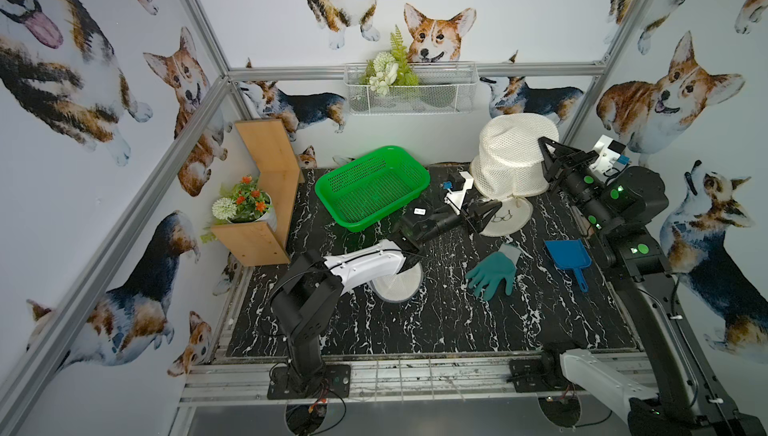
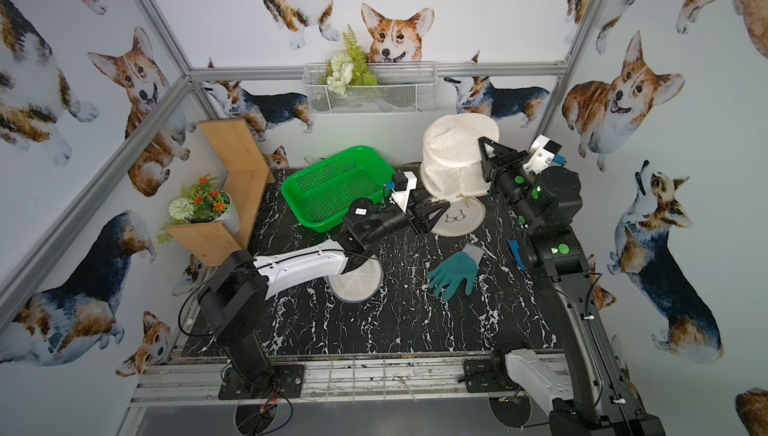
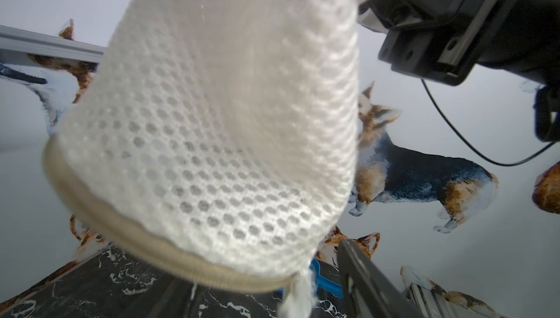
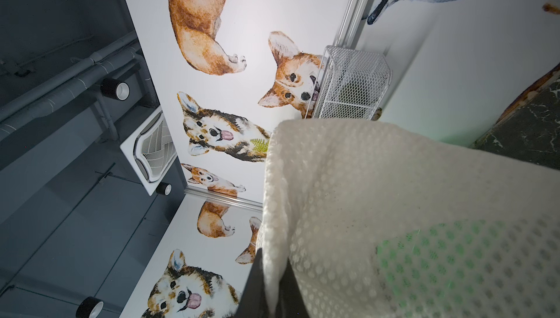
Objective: Turn the laundry bag inside out
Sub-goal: Turn over the laundry bag.
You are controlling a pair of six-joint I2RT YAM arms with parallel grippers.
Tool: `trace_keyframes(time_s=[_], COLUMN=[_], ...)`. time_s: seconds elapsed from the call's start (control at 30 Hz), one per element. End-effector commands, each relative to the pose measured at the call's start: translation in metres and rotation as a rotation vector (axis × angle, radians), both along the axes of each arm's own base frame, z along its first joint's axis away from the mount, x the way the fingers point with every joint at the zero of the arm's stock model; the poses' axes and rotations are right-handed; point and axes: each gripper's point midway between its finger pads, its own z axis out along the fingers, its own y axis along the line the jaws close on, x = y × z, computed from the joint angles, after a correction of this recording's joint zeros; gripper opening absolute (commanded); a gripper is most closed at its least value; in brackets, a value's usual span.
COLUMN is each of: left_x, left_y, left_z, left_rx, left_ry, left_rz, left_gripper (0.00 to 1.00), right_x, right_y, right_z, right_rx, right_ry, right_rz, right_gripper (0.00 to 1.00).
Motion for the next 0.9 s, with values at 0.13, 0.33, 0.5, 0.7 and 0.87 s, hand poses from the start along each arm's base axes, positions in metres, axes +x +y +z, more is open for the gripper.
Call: trace_keyframes(time_s=[0.13, 0.33, 0.5, 0.7, 0.87], left_x=[-0.011, -0.003, 0.003, 0.008, 0.011], left_y=[-0.012, -0.016, -0.024, -0.029, -0.034], left_z=[0.013, 0.013, 0.012, 0.001, -0.003], left_rx=[-0.037, -0.05, -0.043, -0.024, -0.012], left_ry=[-0.047, -0.035, -0.03, -0.014, 0.004], left_rz=[-0.1, -0.087, -0.098, -0.096, -0.098], left_gripper=[0.64, 0.47, 0.37, 0.38, 0.42], right_x=[-0.002, 0.0, 0.003, 0.005, 0.007], right_y=[0.002, 0.003, 0.005, 0.003, 0.004], right_z=[0.014, 0.012, 0.006, 0.004, 0.003], right_rx=[0.02, 0.033, 0.043, 0.057, 0.066], right_ry=[-0.056, -0.053, -0.042, -0.037, -0.037], right_rz=[0.015, 0.02, 0.027, 0.02, 0.023], right_gripper=[0.0, 0.0, 0.0, 0.0, 0.0])
